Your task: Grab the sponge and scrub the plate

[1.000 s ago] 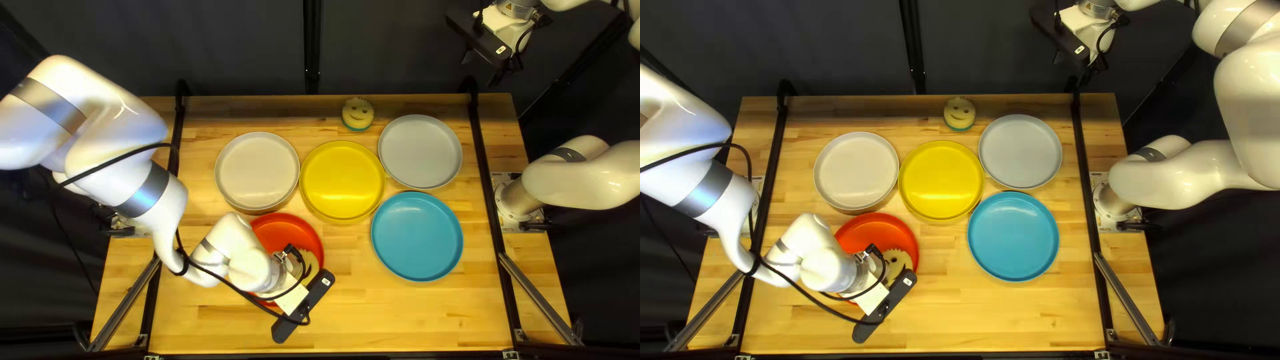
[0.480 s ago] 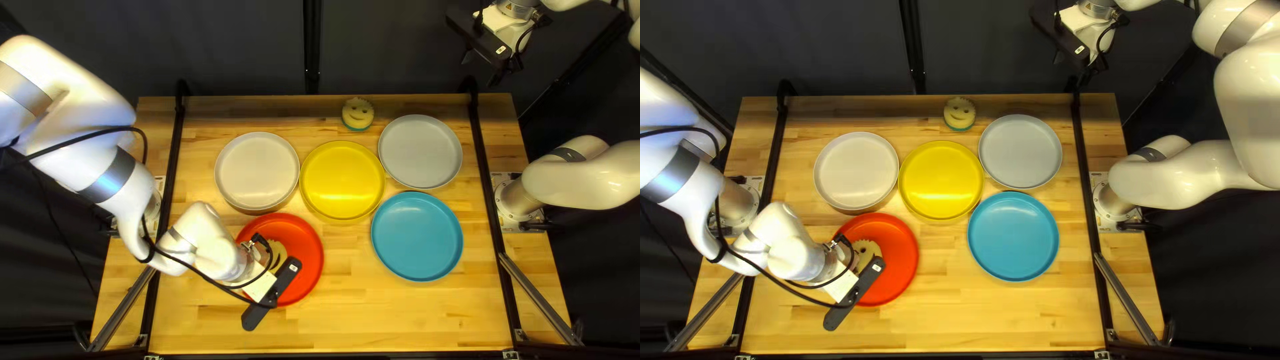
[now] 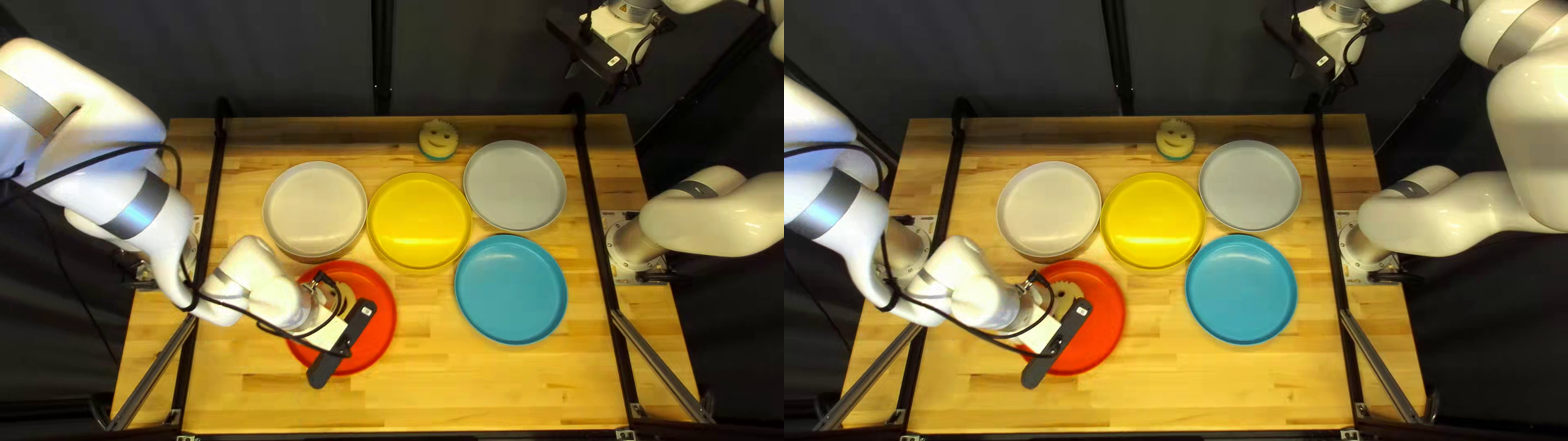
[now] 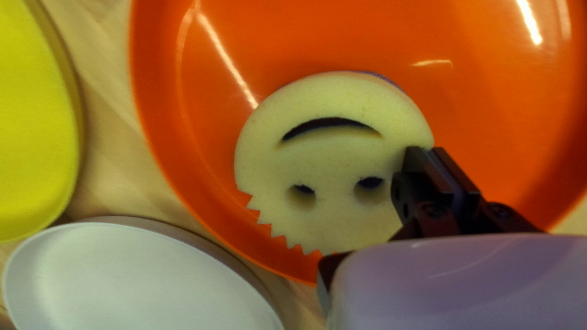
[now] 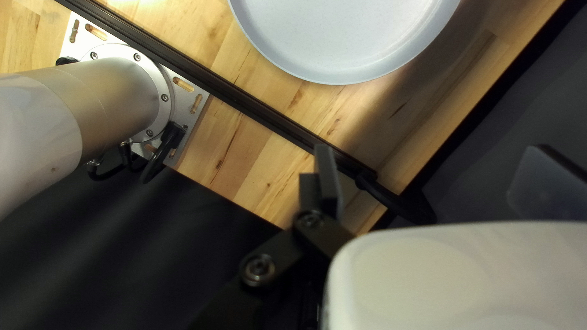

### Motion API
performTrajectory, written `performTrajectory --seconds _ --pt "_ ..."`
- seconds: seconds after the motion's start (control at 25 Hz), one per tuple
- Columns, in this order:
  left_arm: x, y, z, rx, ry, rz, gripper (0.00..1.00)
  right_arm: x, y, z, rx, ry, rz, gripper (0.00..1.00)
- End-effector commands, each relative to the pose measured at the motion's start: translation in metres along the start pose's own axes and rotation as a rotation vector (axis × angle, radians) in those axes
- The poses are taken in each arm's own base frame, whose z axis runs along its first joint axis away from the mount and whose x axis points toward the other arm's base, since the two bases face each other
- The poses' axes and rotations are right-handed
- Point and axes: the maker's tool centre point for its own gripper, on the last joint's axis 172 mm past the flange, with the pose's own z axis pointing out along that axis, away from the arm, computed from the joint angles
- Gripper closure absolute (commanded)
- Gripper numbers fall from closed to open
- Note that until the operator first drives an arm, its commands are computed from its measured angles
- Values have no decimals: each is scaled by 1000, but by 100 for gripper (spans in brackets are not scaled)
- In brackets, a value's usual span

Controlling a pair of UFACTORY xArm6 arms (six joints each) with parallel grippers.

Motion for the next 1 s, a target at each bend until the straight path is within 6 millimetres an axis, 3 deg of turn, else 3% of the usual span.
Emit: performTrajectory --seconds 0.04,0.24,0.56,0.76,0.88,1.0 --pt "-3 -2 -2 4 3 3 100 0 0 0 0 0 0 0" --pt "-23 15 -5 -2 -3 -17 100 0 0 0 0 0 0 0" --pt "-37 30 -5 -15 -8 -39 100 0 0 0 0 0 0 0" --pt "-2 8 -16 4 9 -26 100 0 0 0 0 0 0 0" --pt "30 -6 -29 29 25 2 100 0 0 0 0 0 0 0" --pt "75 -15 -48 66 42 49 100 0 0 0 0 0 0 0"
